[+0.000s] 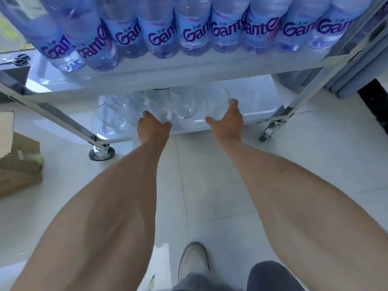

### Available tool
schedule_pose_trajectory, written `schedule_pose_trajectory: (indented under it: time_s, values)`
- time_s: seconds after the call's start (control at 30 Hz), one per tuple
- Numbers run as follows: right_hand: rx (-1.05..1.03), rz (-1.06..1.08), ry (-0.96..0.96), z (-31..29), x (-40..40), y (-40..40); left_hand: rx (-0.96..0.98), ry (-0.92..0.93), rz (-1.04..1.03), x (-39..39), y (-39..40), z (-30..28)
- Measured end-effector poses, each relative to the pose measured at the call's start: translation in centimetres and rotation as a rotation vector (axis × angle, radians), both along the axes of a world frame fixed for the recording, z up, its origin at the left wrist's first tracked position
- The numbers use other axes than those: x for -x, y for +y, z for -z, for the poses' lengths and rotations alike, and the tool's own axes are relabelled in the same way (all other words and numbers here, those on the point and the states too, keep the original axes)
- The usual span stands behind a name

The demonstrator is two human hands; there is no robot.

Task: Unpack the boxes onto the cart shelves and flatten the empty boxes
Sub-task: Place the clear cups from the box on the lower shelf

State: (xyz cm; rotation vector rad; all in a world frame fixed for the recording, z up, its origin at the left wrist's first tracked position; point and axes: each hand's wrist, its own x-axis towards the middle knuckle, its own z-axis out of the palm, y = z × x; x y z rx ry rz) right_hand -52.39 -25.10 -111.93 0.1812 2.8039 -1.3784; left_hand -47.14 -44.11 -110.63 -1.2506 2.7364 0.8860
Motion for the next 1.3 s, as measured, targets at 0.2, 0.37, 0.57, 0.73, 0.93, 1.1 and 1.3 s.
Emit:
schedule_pose_trajectory:
  time_s: [0.2, 0.37, 0.57, 0.73, 0.93, 1.1, 1.3]
  values:
    - [-0.02, 0.067, 0.101, 2.7, 3.2, -2.0, -0.063, 0.183, -0.038, 0.6, -1.2, 3.6]
    - [0.057, 0.08, 0.112, 3.9, 5.3, -2.8, -0.023, 0.291, -0.126, 1.8, -1.3, 4.3]
    - [0.031, 0.032, 0.17, 4.7, 5.4, -3.2, -0.024, 0.353, -0.157, 2.3, -1.0, 4.8]
    - [-0.003, -0.02, 0.166, 4.7, 5.4, -3.5, -0.017, 0.363, -0.151, 2.2, -1.2, 4.9]
    - [-0.051, -0.03, 0.106, 4.9, 4.6, -4.1, 0.031, 0.185, -0.154, 1.6, -0.2, 4.8]
    - [-0.196, -0.004, -0.053, 5.3, 3.7, -4.1, 0.05, 0.106, -0.067, 1.4, 0.9, 4.7]
    - [-0.447, -0.047, -0.04, 6.0, 2.2, -3.1, 0.099, 0.025, -0.035, 1.0, 0.7, 4.4]
